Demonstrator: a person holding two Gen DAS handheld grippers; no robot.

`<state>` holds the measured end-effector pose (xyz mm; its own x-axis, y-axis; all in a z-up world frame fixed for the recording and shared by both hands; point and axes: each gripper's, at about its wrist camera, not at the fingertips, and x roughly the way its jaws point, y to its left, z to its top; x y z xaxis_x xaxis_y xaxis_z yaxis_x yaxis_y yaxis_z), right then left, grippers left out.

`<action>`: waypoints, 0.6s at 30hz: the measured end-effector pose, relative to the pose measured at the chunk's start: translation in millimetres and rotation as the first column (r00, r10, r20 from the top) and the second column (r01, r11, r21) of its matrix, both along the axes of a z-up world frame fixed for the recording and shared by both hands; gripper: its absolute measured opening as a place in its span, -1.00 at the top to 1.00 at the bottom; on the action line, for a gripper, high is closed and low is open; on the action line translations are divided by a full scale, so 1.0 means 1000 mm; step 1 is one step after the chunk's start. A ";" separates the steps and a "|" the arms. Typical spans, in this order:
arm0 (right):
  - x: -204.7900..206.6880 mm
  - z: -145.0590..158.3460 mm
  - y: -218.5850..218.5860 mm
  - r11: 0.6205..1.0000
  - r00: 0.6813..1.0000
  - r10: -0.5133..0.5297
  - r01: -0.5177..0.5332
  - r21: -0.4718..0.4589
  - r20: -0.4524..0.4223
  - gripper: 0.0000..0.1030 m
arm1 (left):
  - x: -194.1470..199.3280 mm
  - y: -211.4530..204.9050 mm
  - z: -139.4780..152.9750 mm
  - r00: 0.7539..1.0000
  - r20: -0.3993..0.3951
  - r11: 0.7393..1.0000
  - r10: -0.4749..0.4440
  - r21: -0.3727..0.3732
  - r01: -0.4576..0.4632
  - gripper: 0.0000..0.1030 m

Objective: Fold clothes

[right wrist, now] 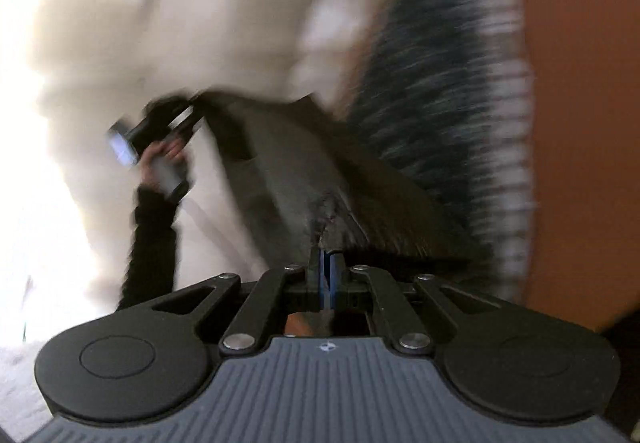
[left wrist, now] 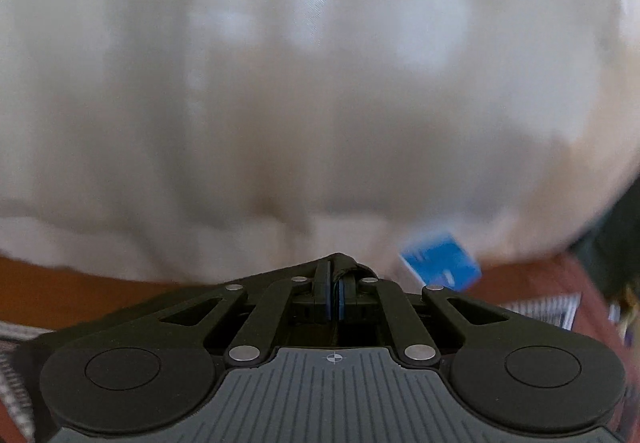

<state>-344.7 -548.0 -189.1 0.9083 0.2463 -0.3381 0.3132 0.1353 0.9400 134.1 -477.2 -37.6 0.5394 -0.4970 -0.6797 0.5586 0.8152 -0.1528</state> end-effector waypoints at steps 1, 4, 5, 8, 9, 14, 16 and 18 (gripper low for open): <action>-0.012 -0.014 -0.009 0.998 0.996 -0.068 0.068 -0.006 -0.065 0.90 | -0.001 -0.025 -0.017 0.999 -0.023 0.999 -0.025 0.040 0.026 0.55; -0.037 -0.035 -0.034 0.985 0.938 -0.160 0.133 -0.108 -0.308 0.86 | -0.006 -0.081 -0.065 0.990 -0.114 0.985 -0.077 0.147 0.094 0.53; -0.039 -0.033 -0.040 0.982 0.925 -0.144 0.091 -0.163 -0.353 0.85 | -0.010 -0.091 -0.074 0.988 -0.133 0.982 -0.084 0.159 0.105 0.52; -0.027 -0.016 -0.053 0.947 0.916 -0.077 -0.056 -0.316 -0.393 0.66 | -0.015 -0.102 -0.087 0.980 -0.153 0.972 -0.125 0.181 0.152 0.42; -0.020 -0.010 -0.059 0.937 0.923 -0.055 -0.084 -0.339 -0.380 0.62 | -0.016 -0.100 -0.085 0.978 -0.155 0.970 -0.140 0.179 0.167 0.39; 0.037 0.000 -0.084 0.903 0.951 0.103 -0.212 -0.374 -0.290 0.52 | -0.026 -0.068 -0.050 0.970 -0.162 0.974 -0.182 0.108 0.201 0.17; 0.061 0.002 -0.081 0.852 0.930 0.196 -0.319 -0.415 -0.311 0.45 | -0.030 -0.045 -0.029 0.979 -0.109 0.979 -0.174 0.085 0.183 0.04; 0.076 0.005 -0.073 0.777 0.892 0.286 -0.430 -0.460 -0.350 0.43 | -0.040 -0.016 -0.013 0.984 -0.068 0.983 -0.163 0.071 0.168 0.01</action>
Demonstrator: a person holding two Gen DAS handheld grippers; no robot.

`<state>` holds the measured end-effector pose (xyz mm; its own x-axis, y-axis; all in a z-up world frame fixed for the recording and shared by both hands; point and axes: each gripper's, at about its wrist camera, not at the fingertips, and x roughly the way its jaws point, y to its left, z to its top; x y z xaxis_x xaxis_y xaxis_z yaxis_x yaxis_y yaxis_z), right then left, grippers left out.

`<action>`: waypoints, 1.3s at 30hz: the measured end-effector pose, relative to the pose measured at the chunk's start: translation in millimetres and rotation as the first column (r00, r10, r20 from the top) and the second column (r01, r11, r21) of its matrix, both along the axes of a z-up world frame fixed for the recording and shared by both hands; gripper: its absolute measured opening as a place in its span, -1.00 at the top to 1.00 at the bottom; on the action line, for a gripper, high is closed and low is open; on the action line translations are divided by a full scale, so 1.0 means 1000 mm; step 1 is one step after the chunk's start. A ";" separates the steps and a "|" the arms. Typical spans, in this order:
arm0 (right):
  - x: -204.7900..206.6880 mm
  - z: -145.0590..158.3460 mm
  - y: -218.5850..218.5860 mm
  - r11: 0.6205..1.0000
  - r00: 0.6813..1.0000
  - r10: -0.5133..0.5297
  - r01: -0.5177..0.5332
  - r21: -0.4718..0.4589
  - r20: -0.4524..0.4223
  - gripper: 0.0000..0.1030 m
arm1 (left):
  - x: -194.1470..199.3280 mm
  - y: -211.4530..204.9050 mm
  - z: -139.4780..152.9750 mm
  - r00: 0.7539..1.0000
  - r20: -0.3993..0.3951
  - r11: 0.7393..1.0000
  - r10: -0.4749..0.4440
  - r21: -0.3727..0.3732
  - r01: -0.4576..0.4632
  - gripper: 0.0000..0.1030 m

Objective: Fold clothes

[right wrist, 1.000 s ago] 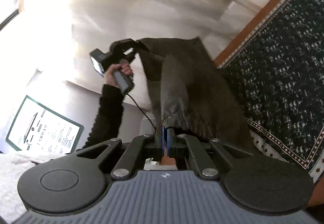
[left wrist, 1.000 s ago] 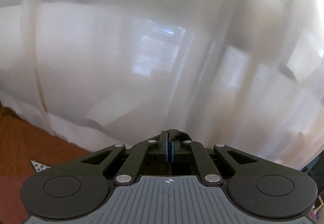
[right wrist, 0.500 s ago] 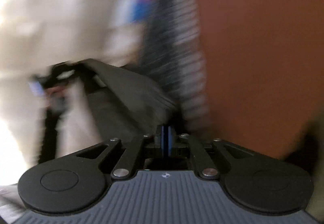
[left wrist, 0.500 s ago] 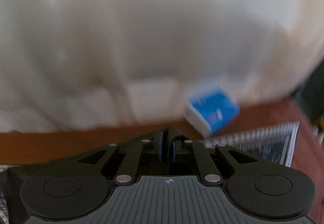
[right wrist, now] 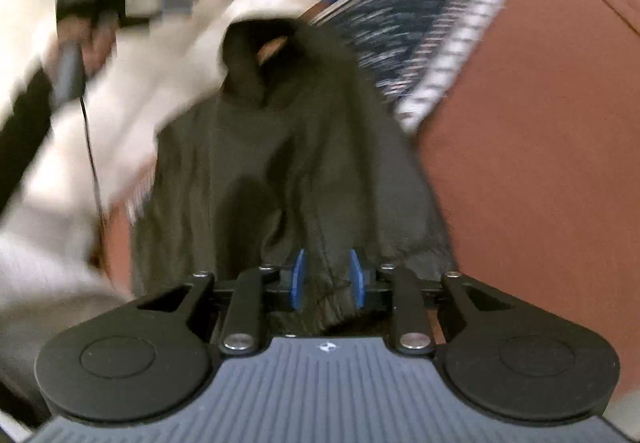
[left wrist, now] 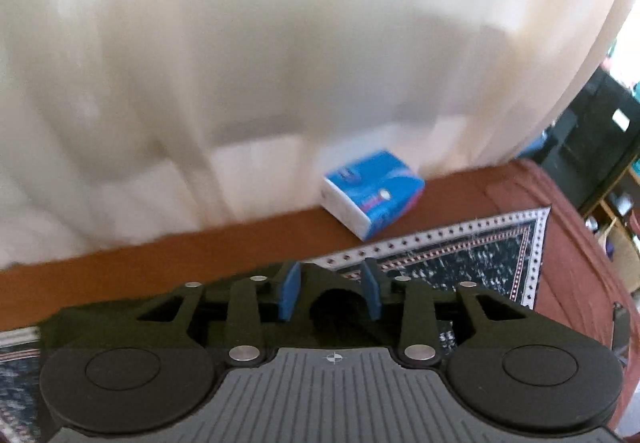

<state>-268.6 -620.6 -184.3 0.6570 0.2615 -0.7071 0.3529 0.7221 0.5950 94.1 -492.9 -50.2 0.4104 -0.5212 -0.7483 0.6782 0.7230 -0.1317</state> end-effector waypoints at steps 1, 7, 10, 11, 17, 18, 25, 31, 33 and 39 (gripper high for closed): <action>0.004 0.002 0.004 0.998 0.998 0.053 -0.054 -0.024 -0.014 0.43 | -0.007 0.016 0.006 1.000 0.013 1.000 0.000 0.002 0.000 -0.01; 0.004 -0.012 0.021 0.994 0.991 0.104 -0.106 -0.016 -0.084 0.43 | -0.077 0.095 -0.028 0.997 0.028 0.982 -0.074 0.174 0.068 -0.07; 0.008 -0.021 0.027 0.995 0.989 0.092 -0.086 0.054 -0.113 0.43 | -0.099 0.102 -0.057 0.995 -0.031 0.976 -0.098 0.191 0.102 -0.06; 0.009 -0.024 0.029 0.994 0.988 0.087 -0.077 0.078 -0.124 0.42 | -0.105 0.099 -0.063 0.993 -0.042 0.975 -0.109 0.188 0.115 -0.06; 0.007 -0.024 0.041 0.999 0.989 0.031 -0.028 0.022 -0.147 0.19 | -0.117 0.045 -0.061 0.951 -0.061 0.945 -0.303 0.112 0.308 -0.08; 0.005 -0.025 0.042 1.000 0.990 0.016 -0.013 0.022 -0.142 0.19 | -0.117 0.035 -0.064 0.941 -0.072 0.935 -0.330 0.113 0.336 -0.08; -0.012 -0.039 0.046 0.992 0.987 -0.095 0.105 0.069 -0.127 0.16 | -0.122 -0.027 -0.103 0.848 -0.128 0.808 -0.514 0.261 0.529 -0.10; -0.016 -0.041 0.040 0.982 0.983 -0.145 0.157 0.106 -0.108 0.12 | -0.121 -0.051 -0.148 0.797 -0.203 0.694 -0.569 0.401 0.598 -0.16; -0.016 -0.042 0.038 0.978 0.982 -0.160 0.172 0.119 -0.104 0.12 | -0.117 -0.056 -0.157 0.797 -0.232 0.684 -0.557 0.416 0.599 -0.15; -0.019 -0.042 0.039 0.973 0.983 -0.164 0.174 0.150 -0.078 0.12 | -0.108 -0.050 -0.163 0.800 -0.295 0.699 -0.523 0.389 0.600 1.00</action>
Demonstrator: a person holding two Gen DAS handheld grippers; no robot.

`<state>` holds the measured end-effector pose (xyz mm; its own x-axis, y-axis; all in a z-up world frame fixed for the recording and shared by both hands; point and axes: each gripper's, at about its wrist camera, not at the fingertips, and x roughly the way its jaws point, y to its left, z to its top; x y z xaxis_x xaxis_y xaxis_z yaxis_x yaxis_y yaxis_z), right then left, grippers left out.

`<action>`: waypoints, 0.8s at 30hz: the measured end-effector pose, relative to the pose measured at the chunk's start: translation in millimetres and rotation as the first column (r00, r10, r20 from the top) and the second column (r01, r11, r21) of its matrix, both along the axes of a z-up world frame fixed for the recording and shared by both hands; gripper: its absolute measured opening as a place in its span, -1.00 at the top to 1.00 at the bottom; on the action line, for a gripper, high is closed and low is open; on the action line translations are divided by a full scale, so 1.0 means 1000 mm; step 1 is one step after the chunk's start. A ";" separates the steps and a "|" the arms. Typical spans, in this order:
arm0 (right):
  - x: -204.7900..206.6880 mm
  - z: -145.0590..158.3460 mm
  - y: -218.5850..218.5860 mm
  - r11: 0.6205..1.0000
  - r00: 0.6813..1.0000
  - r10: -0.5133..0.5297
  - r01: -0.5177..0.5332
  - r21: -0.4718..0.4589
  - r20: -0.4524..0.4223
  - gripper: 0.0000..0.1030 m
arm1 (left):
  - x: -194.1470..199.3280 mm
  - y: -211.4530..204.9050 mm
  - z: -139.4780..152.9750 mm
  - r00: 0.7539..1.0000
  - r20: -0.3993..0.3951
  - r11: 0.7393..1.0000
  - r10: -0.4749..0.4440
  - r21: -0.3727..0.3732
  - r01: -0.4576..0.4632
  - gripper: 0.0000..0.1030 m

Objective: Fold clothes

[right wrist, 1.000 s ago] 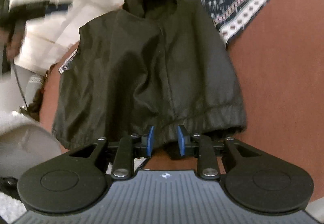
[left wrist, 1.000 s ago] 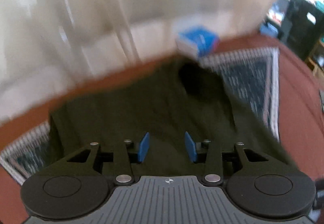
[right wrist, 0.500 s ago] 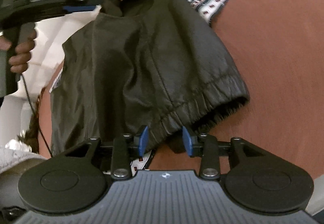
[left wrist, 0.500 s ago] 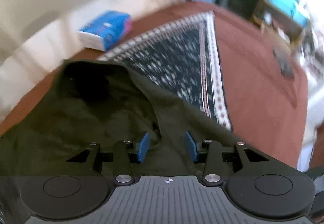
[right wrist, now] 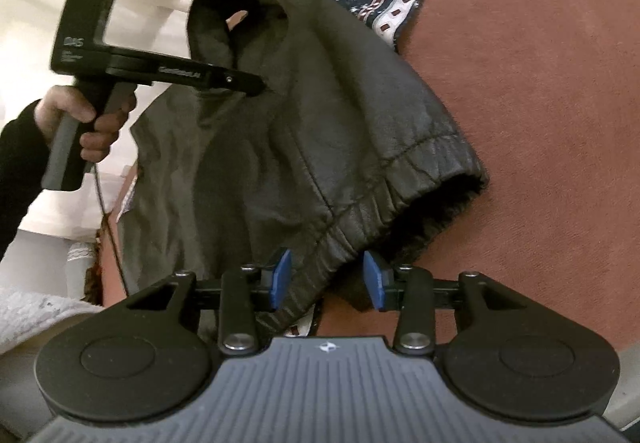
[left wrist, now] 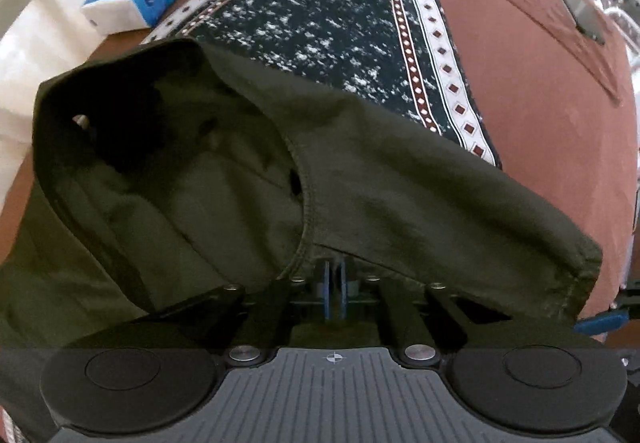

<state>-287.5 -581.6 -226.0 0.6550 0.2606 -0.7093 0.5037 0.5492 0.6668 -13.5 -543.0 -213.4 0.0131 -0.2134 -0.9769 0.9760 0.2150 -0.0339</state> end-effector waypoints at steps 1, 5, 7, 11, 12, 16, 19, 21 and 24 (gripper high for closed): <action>-0.001 0.001 0.000 1.000 1.000 0.002 -0.002 -0.001 0.002 0.12 | 0.001 0.002 0.002 1.000 -0.006 1.000 0.014 -0.013 -0.014 1.00; 0.002 0.001 0.001 1.000 1.000 0.007 -0.007 -0.019 -0.006 0.12 | 0.006 0.009 0.011 0.998 -0.026 0.997 0.056 -0.060 -0.058 1.00; 0.004 0.000 0.002 0.999 1.000 0.006 -0.006 -0.038 -0.018 0.12 | 0.005 0.011 0.014 0.999 -0.023 0.996 0.045 -0.074 -0.047 1.00; 0.006 -0.003 0.002 0.997 0.998 -0.002 -0.003 -0.081 -0.063 0.12 | 0.003 0.013 0.015 1.000 -0.011 0.997 0.019 -0.077 -0.020 0.98; 0.005 -0.005 0.000 0.998 0.999 -0.014 0.011 -0.063 -0.053 0.12 | 0.003 0.012 0.014 1.000 -0.001 0.997 0.019 -0.076 -0.019 0.51; 0.001 -0.007 -0.002 0.997 0.999 -0.032 0.029 -0.066 -0.042 0.12 | 0.005 0.009 0.007 1.000 -0.009 0.998 0.017 -0.066 -0.018 0.17; 0.002 -0.011 -0.002 0.997 0.998 -0.051 0.048 -0.061 -0.043 0.12 | 0.005 0.004 -0.002 1.000 -0.016 0.999 0.006 -0.037 -0.006 -0.02; 0.002 -0.014 -0.002 0.997 0.997 -0.069 0.067 -0.046 -0.040 0.11 | 0.004 0.001 -0.009 1.000 -0.010 1.000 -0.005 -0.013 0.005 -0.02; 0.003 -0.015 -0.001 0.996 0.996 -0.088 0.087 -0.031 -0.029 0.11 | 0.003 -0.002 -0.017 1.000 0.000 1.000 -0.013 0.010 0.013 0.04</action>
